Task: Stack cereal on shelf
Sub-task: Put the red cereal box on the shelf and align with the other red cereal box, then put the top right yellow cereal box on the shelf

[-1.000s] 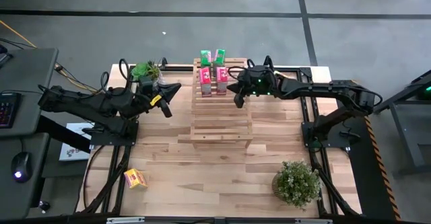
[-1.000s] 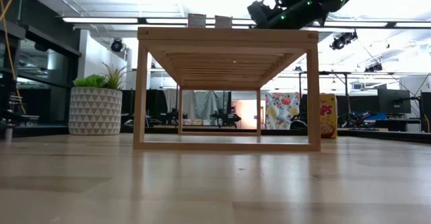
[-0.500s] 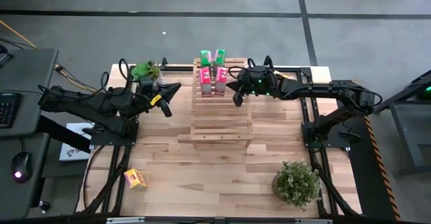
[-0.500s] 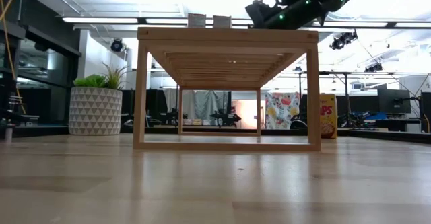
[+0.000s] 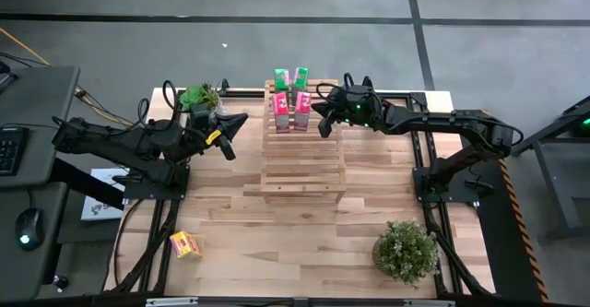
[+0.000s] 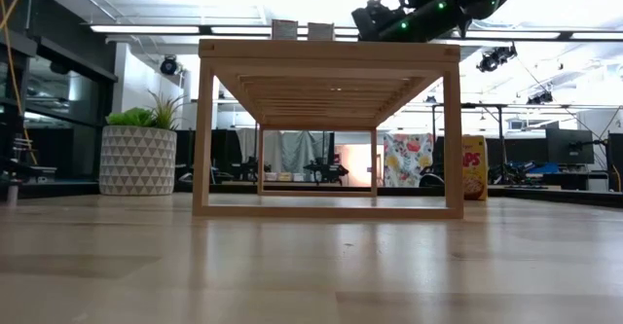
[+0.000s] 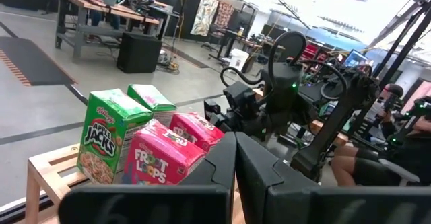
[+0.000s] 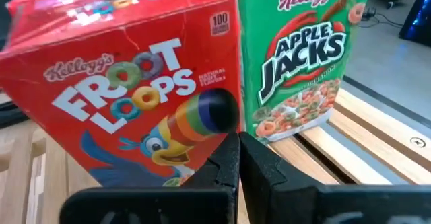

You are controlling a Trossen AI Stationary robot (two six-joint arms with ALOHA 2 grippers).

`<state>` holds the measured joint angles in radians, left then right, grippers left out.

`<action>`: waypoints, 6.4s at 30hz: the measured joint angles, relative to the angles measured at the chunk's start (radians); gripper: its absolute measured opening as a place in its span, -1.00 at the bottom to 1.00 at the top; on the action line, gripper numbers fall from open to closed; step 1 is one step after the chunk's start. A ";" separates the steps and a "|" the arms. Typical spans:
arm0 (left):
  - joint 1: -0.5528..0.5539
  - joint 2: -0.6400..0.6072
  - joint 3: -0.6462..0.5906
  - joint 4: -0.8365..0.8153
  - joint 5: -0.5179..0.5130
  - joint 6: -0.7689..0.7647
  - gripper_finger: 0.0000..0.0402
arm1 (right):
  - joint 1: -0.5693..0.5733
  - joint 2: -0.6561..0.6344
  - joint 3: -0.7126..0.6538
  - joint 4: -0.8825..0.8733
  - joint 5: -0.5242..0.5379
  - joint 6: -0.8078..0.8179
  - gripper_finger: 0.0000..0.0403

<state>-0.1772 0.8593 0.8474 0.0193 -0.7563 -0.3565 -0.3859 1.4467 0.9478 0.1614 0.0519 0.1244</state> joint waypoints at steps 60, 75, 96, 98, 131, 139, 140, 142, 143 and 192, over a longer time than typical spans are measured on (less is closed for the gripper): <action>0.000 0.000 0.000 0.000 0.002 0.020 -1.00 | 0.068 0.015 0.073 -0.173 -0.176 0.105 -1.00; 0.000 0.000 0.000 -0.001 0.002 0.019 -1.00 | -0.085 -0.309 0.073 -0.803 -0.059 -0.020 -1.00; 0.007 0.000 0.000 0.001 0.013 -0.011 -1.00 | -0.560 0.036 0.276 -1.134 -0.009 -0.346 0.71; 0.007 0.000 0.000 0.001 0.014 -0.021 -1.00 | -0.560 0.077 0.294 -1.147 -0.010 -0.368 0.75; 0.007 0.000 0.000 0.000 0.013 -0.034 -1.00 | -0.538 0.187 0.266 -1.203 0.042 -0.335 -0.18; 0.006 0.000 0.000 0.000 0.013 -0.019 -1.00 | -0.539 0.084 0.327 -1.348 -0.030 -0.414 -0.52; 0.006 0.000 0.000 0.000 0.013 -0.011 -1.00 | -0.539 0.060 0.348 -1.375 -0.038 -0.414 -0.52; 0.006 0.000 0.000 0.000 0.014 -0.008 -1.00 | -0.537 0.013 0.400 -1.421 -0.066 -0.402 -0.51; 0.006 0.000 0.000 0.000 0.013 -0.008 -1.00 | -0.533 -0.015 0.435 -1.442 -0.091 -0.385 -0.50; 0.006 0.000 0.000 0.000 0.013 -0.008 -1.00 | 0.379 0.439 1.140 -1.294 0.026 -0.258 -0.34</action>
<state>-0.1707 0.8592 0.8478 0.0196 -0.7429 -0.3645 -0.0066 1.8858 2.0876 -1.1324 0.0784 -0.1337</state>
